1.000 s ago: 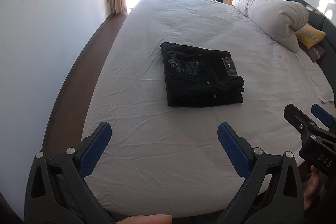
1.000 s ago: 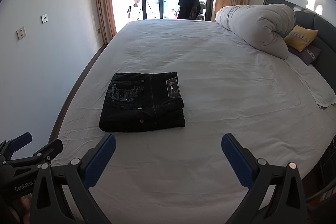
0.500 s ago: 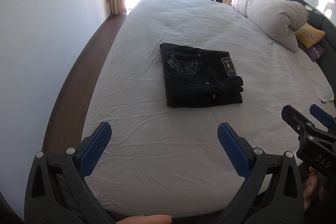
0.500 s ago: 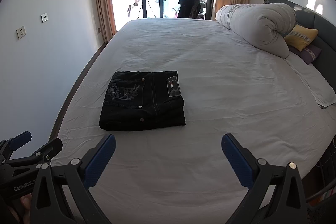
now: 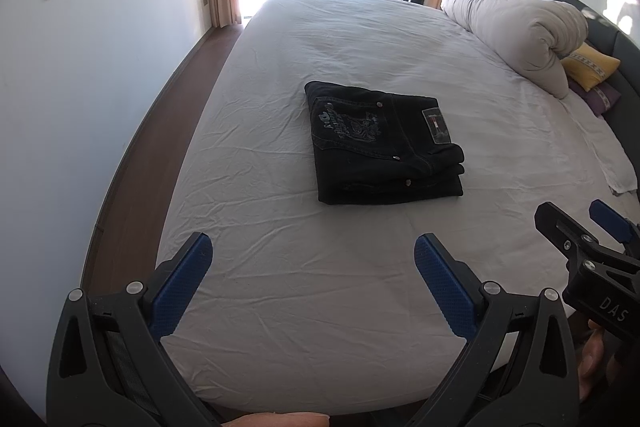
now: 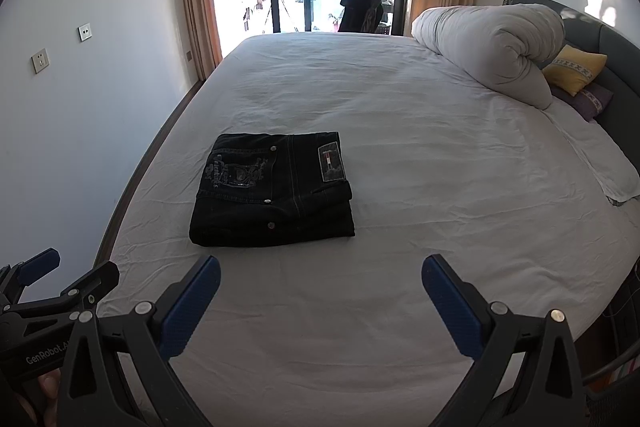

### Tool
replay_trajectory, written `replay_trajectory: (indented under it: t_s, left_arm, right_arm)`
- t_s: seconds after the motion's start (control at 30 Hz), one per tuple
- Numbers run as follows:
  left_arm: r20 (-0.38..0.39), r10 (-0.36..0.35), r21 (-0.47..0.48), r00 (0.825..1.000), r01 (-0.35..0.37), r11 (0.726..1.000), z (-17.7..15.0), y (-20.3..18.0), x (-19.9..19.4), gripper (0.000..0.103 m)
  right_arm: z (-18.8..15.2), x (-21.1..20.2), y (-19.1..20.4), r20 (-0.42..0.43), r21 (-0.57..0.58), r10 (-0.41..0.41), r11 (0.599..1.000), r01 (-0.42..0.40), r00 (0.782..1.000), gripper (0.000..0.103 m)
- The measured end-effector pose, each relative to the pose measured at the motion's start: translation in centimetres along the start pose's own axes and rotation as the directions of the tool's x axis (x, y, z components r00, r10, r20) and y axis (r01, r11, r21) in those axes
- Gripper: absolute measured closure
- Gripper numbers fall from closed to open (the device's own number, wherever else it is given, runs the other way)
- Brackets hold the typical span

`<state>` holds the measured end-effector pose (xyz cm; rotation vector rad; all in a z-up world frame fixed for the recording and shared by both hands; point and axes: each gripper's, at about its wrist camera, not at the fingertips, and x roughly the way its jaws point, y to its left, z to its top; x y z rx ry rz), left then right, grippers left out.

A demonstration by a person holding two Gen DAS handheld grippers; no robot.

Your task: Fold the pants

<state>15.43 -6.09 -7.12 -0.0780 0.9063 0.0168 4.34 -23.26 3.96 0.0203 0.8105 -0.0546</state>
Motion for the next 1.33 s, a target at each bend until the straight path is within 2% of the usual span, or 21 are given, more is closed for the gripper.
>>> replay_trajectory:
  t_s: [1.33]
  left_arm:
    - [0.009,-0.004,0.017,1.000,0.004,1.000,-0.01,0.00,-0.03,0.000]
  right_arm:
    - [-0.51,0.02,-0.11,-0.006,0.004,0.004,1.000,-0.004,1.000,0.000]
